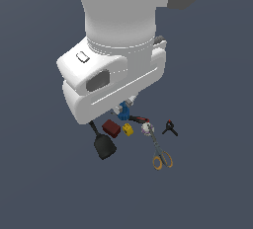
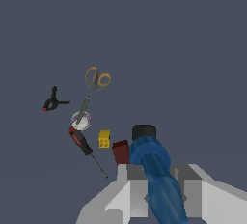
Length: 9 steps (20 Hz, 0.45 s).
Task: Pick up a designated object from a clutter of objects.
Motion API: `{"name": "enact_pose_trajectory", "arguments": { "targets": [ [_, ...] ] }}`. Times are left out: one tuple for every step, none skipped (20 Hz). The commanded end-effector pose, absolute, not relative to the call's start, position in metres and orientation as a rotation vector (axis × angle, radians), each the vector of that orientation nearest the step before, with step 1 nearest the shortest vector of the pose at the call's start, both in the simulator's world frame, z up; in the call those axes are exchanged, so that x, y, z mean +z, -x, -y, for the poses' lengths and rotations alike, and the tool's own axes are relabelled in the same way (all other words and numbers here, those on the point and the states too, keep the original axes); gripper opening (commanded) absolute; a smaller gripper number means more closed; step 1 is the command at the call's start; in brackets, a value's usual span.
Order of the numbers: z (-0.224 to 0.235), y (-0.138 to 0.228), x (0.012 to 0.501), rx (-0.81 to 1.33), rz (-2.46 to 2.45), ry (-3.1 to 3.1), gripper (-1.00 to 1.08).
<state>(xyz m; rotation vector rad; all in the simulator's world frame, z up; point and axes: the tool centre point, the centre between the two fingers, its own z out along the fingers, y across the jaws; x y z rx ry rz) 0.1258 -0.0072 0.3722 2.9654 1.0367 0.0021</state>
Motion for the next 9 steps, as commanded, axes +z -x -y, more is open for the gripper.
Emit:
{"name": "enact_pose_trajectory", "arguments": {
  "targets": [
    [0.0058, -0.1260, 0.3819, 0.000, -1.037, -2.966, -1.00],
    [0.0058, -0.1261, 0.3846, 0.000, -1.036, -2.966, -1.00],
    [0.0055, -0.1263, 0.3867, 0.000, -1.036, -2.966, -1.00],
    [0.0053, -0.1264, 0.3883, 0.000, -1.036, -2.966, -1.00],
    [0.0052, -0.1266, 0.3893, 0.000, -1.036, -2.966, -1.00],
    [0.0051, -0.1268, 0.3899, 0.000, -1.036, -2.966, -1.00],
    [0.0051, -0.1271, 0.3899, 0.000, -1.036, -2.966, -1.00],
    [0.0052, -0.1273, 0.3894, 0.000, -1.036, -2.966, -1.00],
    [0.0052, -0.1274, 0.3891, 0.000, -1.036, -2.966, -1.00]
  ]
}}
